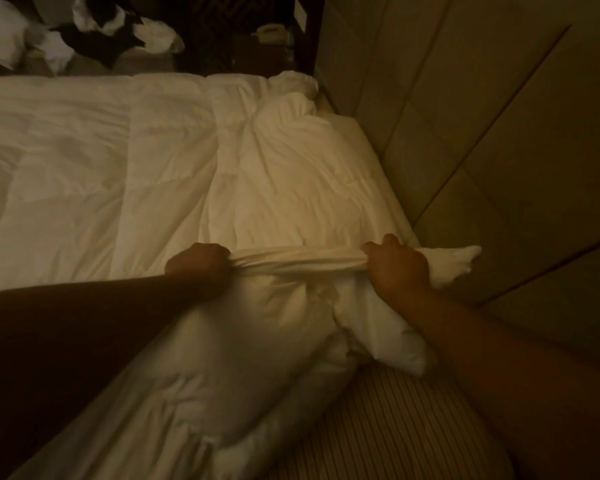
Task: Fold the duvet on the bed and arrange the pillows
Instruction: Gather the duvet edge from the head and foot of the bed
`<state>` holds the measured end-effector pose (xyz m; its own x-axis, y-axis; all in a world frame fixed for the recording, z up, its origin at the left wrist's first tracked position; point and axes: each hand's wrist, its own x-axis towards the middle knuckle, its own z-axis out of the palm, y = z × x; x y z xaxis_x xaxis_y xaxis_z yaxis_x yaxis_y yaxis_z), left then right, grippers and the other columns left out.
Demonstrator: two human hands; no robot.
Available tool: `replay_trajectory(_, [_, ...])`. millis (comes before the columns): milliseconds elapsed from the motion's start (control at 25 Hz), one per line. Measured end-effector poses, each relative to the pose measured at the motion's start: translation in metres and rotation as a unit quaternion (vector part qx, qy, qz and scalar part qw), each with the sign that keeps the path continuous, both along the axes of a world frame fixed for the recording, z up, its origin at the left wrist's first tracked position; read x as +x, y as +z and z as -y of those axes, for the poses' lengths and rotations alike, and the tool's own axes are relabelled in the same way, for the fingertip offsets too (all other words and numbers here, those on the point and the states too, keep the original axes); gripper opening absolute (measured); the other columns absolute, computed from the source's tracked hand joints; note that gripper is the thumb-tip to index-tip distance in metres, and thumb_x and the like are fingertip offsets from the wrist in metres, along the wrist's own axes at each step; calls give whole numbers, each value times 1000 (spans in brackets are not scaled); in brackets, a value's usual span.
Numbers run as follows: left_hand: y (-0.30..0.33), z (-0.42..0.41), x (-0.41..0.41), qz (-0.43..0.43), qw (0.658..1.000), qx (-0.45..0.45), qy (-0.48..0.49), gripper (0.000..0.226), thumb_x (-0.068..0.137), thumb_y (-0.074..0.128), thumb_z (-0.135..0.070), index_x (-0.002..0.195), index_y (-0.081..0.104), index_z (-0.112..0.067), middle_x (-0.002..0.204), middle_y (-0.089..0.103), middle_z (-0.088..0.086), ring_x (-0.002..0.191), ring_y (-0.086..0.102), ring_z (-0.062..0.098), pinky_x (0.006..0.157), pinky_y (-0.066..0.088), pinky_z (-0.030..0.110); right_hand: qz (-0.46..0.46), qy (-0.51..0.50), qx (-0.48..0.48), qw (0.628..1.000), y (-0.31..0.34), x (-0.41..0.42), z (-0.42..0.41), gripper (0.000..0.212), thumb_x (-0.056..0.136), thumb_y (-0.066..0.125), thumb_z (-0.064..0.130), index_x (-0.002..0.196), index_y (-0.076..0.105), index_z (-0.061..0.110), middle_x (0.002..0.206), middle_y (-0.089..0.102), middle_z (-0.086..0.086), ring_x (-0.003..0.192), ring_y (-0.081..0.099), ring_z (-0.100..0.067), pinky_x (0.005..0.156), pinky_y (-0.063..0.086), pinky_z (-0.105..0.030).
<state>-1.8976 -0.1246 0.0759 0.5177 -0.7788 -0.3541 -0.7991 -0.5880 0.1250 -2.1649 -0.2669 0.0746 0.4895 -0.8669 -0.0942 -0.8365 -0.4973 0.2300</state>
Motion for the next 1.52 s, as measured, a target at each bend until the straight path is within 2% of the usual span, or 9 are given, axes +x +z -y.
replay_trajectory(200, [-18, 100, 22, 79, 988, -127, 36, 32, 88, 49, -30, 117, 62, -28, 123, 62, 7, 113, 59, 31, 91, 46, 38, 198, -75, 22, 977, -28, 33, 112, 46, 95, 44, 13, 138, 52, 29, 127, 51, -16, 108, 56, -38, 86, 46, -41])
replay_trajectory(320, [-17, 163, 47, 125, 971, -201, 29, 26, 89, 48, -22, 111, 61, -21, 113, 64, 12, 107, 58, 34, 89, 43, 42, 299, -150, -37, 942, -47, 61, 155, 59, 90, 52, 12, 145, 41, 31, 134, 48, -11, 120, 51, -35, 106, 31, -48])
replay_trajectory(480, [-71, 191, 59, 104, 947, -288, 101, 49, 88, 51, -20, 136, 46, -12, 139, 45, 18, 131, 35, 39, 110, 27, 50, 283, -12, -134, 950, -94, 96, 140, 76, 83, 54, 18, 153, 25, 21, 152, 32, -13, 145, 21, -35, 116, 9, -61])
replay_trajectory(560, [-111, 165, 31, 73, 964, -248, 61, 73, 91, 48, -43, 152, 20, -13, 159, 17, 16, 146, 10, 41, 118, 7, 54, 213, 48, -87, 972, -130, 95, 117, 78, 82, 54, 38, 153, 24, 26, 157, 23, -13, 147, 13, -35, 114, 6, -66])
replay_trajectory(640, [-146, 122, 8, 50, 986, -155, 16, 82, 91, 31, -66, 154, -4, -26, 163, -11, 3, 147, -16, 35, 114, -9, 60, 165, 2, -22, 986, -160, 89, 110, 82, 81, 49, 56, 153, 20, 29, 161, 12, -12, 149, 5, -34, 110, 1, -71])
replay_trajectory(760, [-179, 66, 7, 22, 998, -63, 1, 79, 86, 8, -77, 151, -17, -37, 160, -25, -5, 144, -28, 29, 112, -11, 66, 124, -61, 18, 990, -180, 79, 124, 84, 83, 44, 63, 154, 14, 32, 163, 1, -7, 149, -1, -32, 106, -3, -74])
replay_trajectory(960, [-179, 24, 25, -6, 999, -36, 36, 75, 90, 9, -71, 152, -11, -35, 162, -14, -6, 148, -18, 24, 114, -9, 63, 160, -111, 61, 979, -168, 103, 106, 79, 86, 51, 36, 154, 16, 17, 162, 7, -12, 149, 0, -33, 115, 0, -63])
replay_trajectory(1240, [-132, -111, 57, 2, 986, -48, 160, 70, 94, 11, -67, 154, 0, -33, 164, -2, -4, 150, -11, 22, 119, -2, 55, 196, 139, 162, 957, -134, 195, -50, 76, 91, 50, 35, 154, 14, 14, 162, 11, -8, 150, 0, -26, 120, -4, -52])
replay_trajectory(1520, [-82, -352, 118, 26, 956, -56, 288, 67, 97, 18, -61, 155, 11, -28, 164, 6, -2, 150, -2, 24, 119, 5, 54, 156, 233, 238, 930, -84, 288, -254, 72, 94, 48, 36, 154, 13, 17, 161, 17, -7, 150, 6, -23, 119, 0, -53])
